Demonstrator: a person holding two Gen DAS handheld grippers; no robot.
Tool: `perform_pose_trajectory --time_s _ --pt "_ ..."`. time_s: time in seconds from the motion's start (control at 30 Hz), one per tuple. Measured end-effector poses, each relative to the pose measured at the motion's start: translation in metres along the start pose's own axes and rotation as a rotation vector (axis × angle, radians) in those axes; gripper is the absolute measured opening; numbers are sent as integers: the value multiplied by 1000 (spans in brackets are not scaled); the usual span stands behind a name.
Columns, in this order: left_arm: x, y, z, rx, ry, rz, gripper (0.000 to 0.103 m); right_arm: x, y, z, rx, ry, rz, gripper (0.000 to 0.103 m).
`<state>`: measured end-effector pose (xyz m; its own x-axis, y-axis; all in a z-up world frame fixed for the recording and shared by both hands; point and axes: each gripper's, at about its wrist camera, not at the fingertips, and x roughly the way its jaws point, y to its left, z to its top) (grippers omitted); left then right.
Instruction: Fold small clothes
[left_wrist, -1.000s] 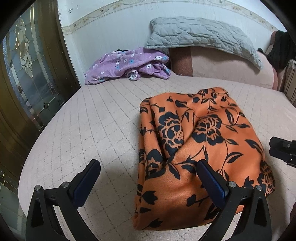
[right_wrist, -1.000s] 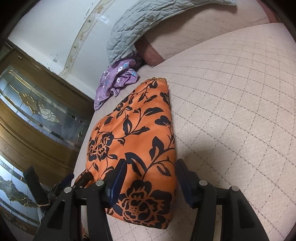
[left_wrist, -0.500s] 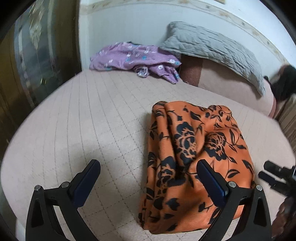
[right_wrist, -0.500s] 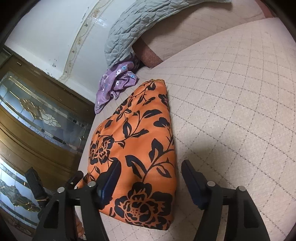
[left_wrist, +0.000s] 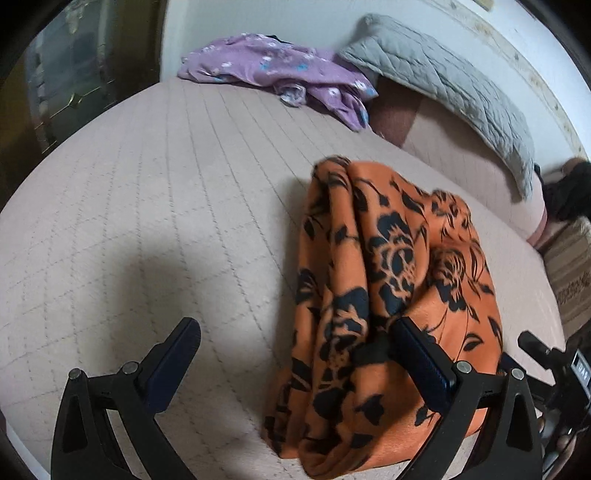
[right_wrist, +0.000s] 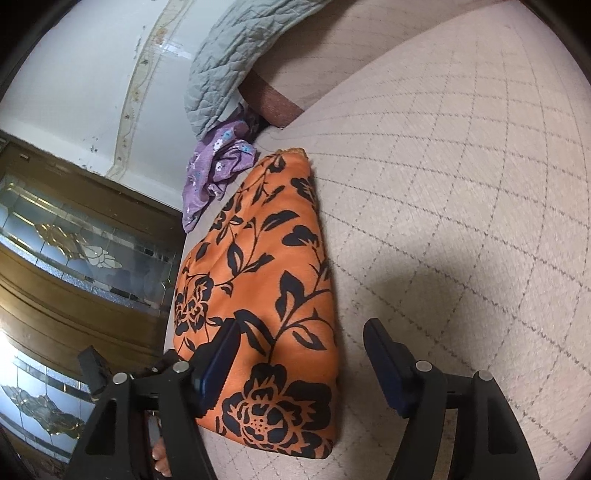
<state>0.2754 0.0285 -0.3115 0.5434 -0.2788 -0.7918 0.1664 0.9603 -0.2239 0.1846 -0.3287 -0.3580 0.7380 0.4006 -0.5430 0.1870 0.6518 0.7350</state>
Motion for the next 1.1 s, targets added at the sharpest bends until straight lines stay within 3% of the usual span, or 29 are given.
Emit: perform_pose_trajectory --time_s 0.5,0.83,0.97,1.1 --pt "-10 -24 -1 102 -75 107 103 11 -6 -5 19 29 -4 72" --pt "-11 -29 -1 108 -89 115 103 16 -1 -2 0 40 11 72" --pt "-16 -31 1 110 -99 87 103 25 0 -1 2 59 23 72" --pt "-25 -31 4 105 -108 -45 103 31 3 0 -10 70 36 72"
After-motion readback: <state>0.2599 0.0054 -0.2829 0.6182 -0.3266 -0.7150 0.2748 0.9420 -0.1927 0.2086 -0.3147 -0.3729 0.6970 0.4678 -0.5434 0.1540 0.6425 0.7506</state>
